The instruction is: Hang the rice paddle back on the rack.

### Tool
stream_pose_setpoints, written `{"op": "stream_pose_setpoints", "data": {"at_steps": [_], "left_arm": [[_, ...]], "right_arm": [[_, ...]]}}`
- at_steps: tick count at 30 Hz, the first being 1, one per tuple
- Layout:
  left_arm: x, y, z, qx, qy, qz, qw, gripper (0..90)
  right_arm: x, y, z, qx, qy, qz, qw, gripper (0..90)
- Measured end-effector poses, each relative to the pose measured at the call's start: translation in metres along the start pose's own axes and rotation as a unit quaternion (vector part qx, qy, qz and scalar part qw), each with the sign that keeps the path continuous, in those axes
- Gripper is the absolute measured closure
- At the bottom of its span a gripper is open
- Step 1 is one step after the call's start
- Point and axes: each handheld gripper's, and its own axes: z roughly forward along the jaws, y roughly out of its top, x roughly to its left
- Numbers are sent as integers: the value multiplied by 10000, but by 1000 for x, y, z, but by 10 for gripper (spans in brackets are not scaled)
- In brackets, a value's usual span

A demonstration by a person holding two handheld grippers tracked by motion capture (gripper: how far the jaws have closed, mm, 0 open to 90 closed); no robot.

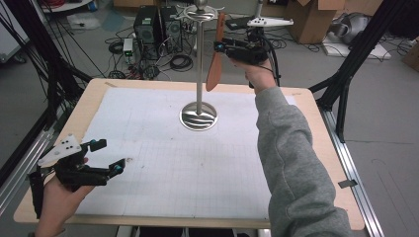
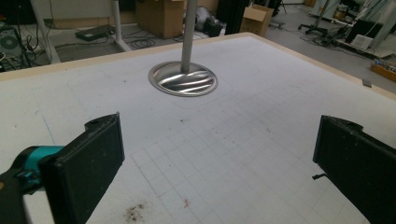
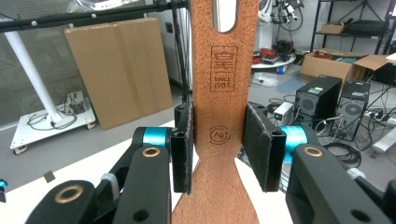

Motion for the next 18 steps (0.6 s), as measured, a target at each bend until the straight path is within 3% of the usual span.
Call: {"op": "stream_pose_setpoints", "data": {"at_steps": [18], "left_arm": [[1, -2, 2, 95, 7, -8, 10000, 24]], "right_arm": [[0, -2, 2, 42, -21, -11, 10000, 635]]}}
